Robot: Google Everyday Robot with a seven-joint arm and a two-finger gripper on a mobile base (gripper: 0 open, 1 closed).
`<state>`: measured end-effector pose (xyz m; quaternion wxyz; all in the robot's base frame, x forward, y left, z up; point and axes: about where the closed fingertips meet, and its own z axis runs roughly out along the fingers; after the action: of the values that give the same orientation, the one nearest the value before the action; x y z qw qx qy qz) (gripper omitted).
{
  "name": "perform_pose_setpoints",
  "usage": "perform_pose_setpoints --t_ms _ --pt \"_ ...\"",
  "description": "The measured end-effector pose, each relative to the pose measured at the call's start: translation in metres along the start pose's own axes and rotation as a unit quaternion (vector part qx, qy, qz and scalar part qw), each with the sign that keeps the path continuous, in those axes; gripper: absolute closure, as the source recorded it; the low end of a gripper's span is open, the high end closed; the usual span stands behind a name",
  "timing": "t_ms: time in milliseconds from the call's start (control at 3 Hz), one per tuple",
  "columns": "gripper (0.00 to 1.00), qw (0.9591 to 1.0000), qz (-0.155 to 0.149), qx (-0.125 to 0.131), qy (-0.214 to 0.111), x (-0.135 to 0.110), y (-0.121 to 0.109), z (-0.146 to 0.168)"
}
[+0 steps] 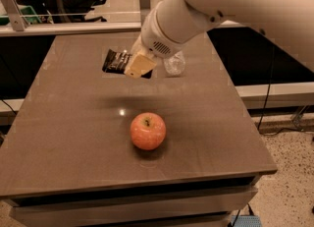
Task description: Move rxbar chocolate near apple
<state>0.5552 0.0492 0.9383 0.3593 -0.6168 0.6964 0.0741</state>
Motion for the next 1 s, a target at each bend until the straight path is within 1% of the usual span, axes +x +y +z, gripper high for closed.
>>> perform_pose_setpoints --t_ms 333,667,1000 --pt "1.0 0.9995 0.022 0.012 0.022 0.035 0.007 -0.037" --pt "1.0 0.9981 0.036 0.03 0.041 0.065 0.015 -0.076" --pt "1.0 0.9959 0.048 0.053 0.055 0.092 0.018 -0.114"
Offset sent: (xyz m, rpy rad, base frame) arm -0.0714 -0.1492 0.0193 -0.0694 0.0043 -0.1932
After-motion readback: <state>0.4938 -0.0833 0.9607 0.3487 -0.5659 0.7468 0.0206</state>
